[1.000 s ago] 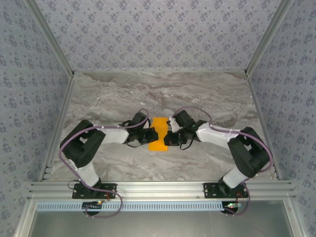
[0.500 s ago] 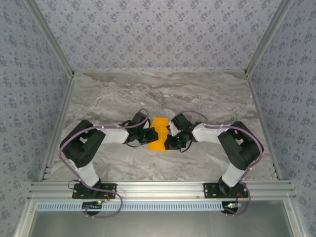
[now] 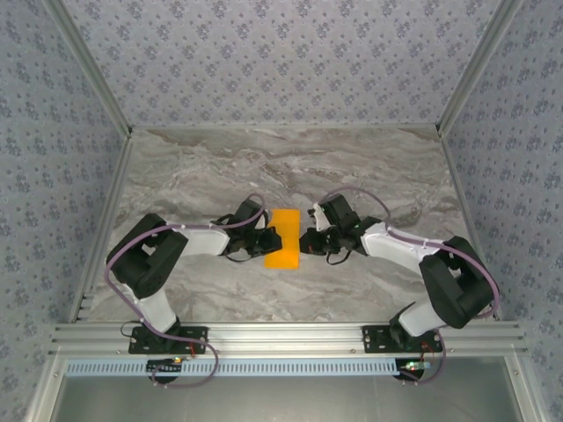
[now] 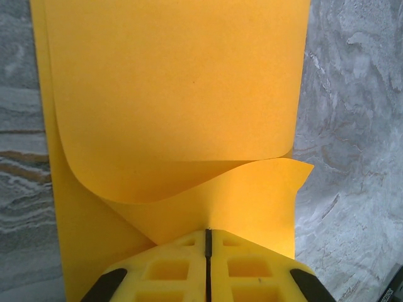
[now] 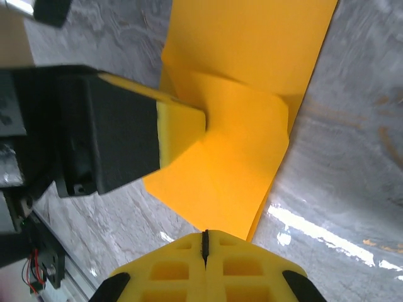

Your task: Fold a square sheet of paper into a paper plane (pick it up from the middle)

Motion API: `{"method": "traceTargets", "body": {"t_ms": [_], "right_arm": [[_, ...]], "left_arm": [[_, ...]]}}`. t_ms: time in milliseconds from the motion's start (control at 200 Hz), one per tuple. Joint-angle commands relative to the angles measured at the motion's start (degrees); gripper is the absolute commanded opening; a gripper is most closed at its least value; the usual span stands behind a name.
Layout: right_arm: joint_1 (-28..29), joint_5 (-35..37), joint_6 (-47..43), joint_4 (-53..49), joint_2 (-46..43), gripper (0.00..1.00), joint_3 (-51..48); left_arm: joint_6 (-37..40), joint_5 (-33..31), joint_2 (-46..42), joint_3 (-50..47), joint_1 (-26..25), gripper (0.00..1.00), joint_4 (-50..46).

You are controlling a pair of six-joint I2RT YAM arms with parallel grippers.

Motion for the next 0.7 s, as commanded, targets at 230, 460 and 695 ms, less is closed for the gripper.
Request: {"method": "traceTargets", "body": {"t_ms": [230, 460, 695], "right_arm": [[3.60, -0.89, 1.44, 2.03, 8.03, 0.00, 1.90], [3.85, -0.15, 1.32, 2.68, 12.85, 0.00, 0.95], [3.84, 0.42, 0.83, 2.34, 14.76, 0.00, 0.59]], "left_arm": [[0.28, -1.91, 0.51, -0.65, -0.05, 0.08, -2.97], [0.49, -1.17, -0.97, -0.84, -0.08, 0.08, -2.53], [0.38, 3.74, -5.46, -1.93, -0.52, 0.10, 3.19]]}}
